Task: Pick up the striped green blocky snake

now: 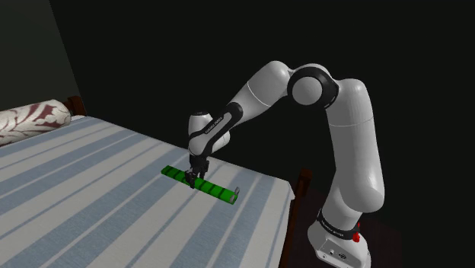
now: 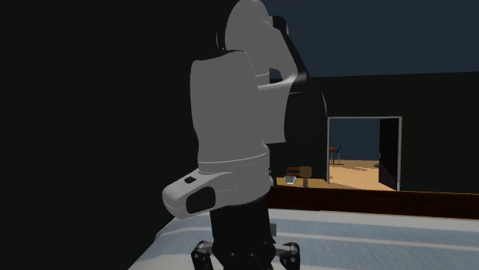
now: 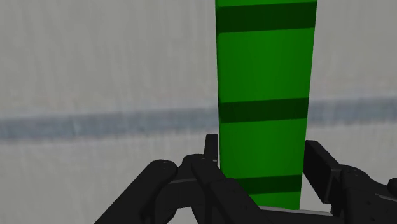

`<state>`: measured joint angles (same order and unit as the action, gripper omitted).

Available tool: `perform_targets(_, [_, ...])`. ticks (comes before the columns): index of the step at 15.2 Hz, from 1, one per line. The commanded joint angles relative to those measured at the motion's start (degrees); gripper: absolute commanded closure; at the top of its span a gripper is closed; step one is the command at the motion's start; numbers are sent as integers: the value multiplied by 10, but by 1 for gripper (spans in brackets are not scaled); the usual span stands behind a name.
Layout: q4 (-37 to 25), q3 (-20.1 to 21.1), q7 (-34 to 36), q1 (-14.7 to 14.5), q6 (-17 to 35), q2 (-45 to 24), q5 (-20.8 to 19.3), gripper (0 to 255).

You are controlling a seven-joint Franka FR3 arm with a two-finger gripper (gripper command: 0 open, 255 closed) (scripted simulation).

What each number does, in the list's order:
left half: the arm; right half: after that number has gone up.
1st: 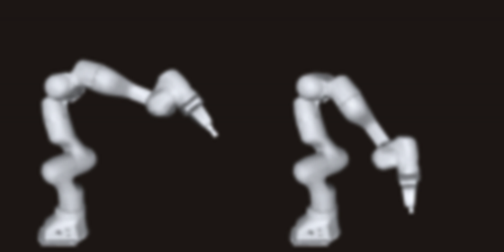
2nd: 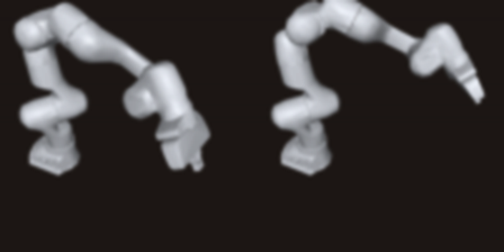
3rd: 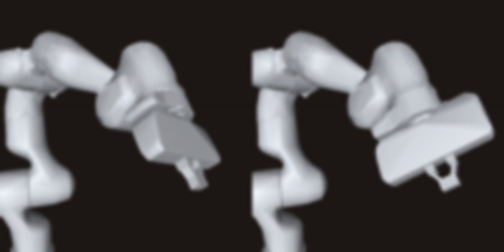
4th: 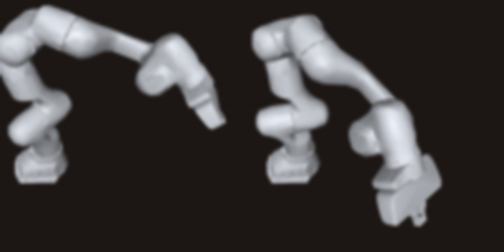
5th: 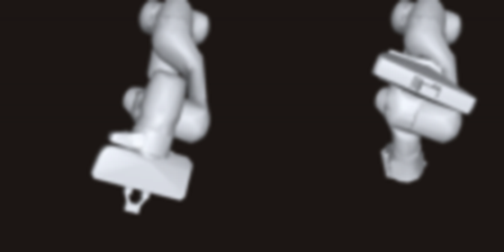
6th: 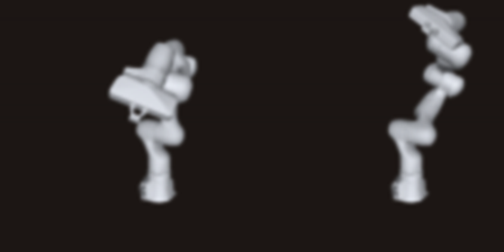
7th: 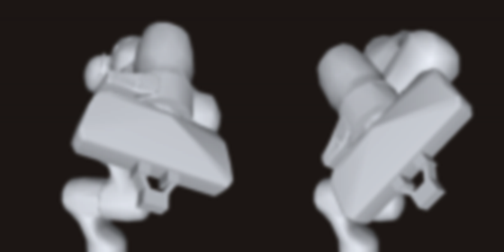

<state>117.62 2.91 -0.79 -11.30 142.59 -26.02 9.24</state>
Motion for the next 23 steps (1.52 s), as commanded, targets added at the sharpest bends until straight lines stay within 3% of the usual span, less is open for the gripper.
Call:
perform_targets(1, [0,0,0,0,1,-1,0,255])
perform_targets(8, [-1,0,0,0,1,-2,0,255])
perform_targets(23, [-9,-3,14,-1,-91,82,-8,255])
